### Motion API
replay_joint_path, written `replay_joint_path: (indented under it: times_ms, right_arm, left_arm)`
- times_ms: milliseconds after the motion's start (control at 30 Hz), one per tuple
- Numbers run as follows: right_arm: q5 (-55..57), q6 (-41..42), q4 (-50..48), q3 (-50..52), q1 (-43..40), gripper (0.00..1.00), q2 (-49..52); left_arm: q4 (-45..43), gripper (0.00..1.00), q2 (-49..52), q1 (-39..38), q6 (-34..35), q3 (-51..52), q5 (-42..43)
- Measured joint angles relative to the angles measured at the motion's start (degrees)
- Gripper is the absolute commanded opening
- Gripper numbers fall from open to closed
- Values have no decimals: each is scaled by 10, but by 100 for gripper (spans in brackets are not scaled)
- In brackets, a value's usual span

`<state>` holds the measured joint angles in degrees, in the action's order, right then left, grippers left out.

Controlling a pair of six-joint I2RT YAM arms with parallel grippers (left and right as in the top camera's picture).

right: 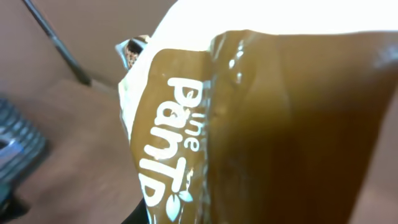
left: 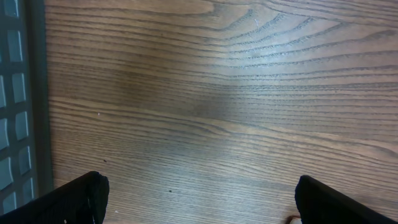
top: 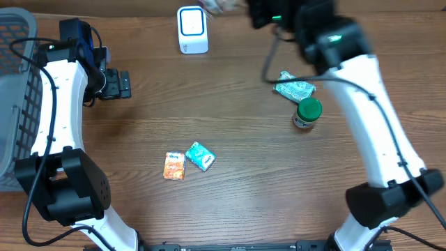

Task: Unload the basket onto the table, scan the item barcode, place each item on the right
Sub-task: 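Carry the bag right and set it down beside the jar, open gripper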

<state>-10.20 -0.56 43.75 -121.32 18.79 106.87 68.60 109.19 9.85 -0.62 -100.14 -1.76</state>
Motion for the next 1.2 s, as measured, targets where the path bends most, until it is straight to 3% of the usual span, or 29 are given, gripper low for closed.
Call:
replay_joint_path:
  times_ms: [367,733,767,800,833,867,933,967,1200]
  right_arm:
    - [-198,46,92,48,-195,17,103]
    - [-251,48,73,94,-258,17,226]
    - [-252,48,74,94,-259,20,235]
    - [-253,49,78,95,-262,29,242]
    - [-255,53,84,96,-264,52,248]
    - [-255,54,87,98,-266,66,250]
    - [-258,61,96,100,-272,83,252]
    - [-260,64,99,100,-275,99,252]
    - [-297,79,174,67,-310,100,250]
  left_arm:
    - [0,100,0,0,0,0,0]
    - [0,100,0,0,0,0,0]
    - [0,100,0,0,0,0,0]
    - [0,100,0,0,0,0,0]
    - [0,99,0,0,0,0,0]
    - [0,99,0,0,0,0,0]
    - [0,99,0,0,0,0,0]
    - [0,99,0,0,0,0,0]
    - [0,100,0,0,0,0,0]
